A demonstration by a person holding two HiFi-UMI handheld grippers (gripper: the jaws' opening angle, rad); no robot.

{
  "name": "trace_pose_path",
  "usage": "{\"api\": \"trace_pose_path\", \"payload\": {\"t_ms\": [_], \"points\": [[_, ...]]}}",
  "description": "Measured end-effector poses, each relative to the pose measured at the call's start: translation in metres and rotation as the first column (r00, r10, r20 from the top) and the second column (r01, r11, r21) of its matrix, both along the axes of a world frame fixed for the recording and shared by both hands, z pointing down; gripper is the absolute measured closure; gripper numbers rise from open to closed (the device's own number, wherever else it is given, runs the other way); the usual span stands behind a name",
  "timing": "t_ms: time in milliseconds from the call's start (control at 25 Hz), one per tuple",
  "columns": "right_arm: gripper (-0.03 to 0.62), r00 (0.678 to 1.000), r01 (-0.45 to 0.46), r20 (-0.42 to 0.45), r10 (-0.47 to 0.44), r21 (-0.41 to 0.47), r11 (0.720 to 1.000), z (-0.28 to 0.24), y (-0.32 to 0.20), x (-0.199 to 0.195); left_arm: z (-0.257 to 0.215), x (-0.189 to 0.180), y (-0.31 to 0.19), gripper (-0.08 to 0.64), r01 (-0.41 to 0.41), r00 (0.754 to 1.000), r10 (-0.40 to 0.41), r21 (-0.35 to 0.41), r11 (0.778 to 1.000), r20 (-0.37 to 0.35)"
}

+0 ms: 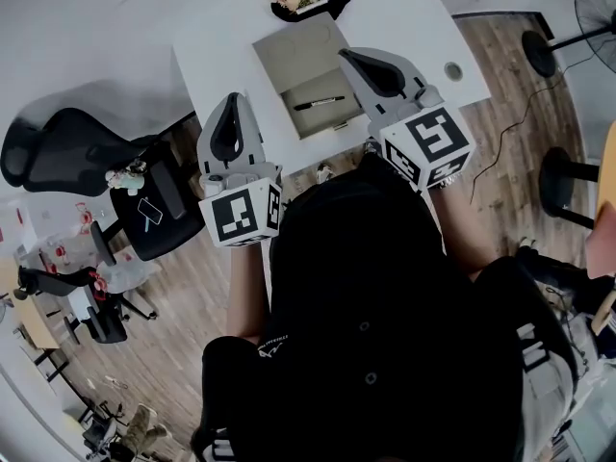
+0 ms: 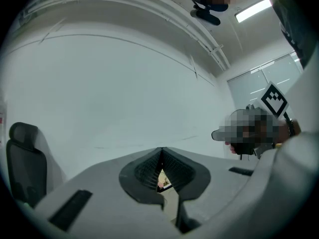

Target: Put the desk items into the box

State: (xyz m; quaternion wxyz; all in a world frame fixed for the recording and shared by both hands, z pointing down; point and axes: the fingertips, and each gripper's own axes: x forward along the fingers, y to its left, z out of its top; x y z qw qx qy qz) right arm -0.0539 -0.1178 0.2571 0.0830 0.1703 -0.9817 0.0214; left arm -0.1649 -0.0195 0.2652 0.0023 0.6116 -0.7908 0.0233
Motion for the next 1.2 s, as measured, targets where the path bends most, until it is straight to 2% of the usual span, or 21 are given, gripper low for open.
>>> {"api": "trace_pose_path", "payload": {"t_ms": [200,480,1200], "points": [[0.594,1.000,0.021,0.014,-0.021,0.019,1.000,-0.008,0.003,-0.003,-0.001,0.003,0.003,0.552,0.001,1.000,-0.001,0.012,1.000,0.004],[0.594,1.000,0.026,-0.011,-0.026,0.008,1.000,0.000,0.004,-0.003,0.012,0.011,0.004,0.552,-0.021,1.000,0.021,-0.010,1.000,0.001],[0.594,0.998,0.035,-0.049,-0.034,0.020,0.999,0.009,0.007,-0.006,0.025,0.005,0.018,0.552,0.006,1.000,-0.006,-0.024,1.000,-0.019]]}}
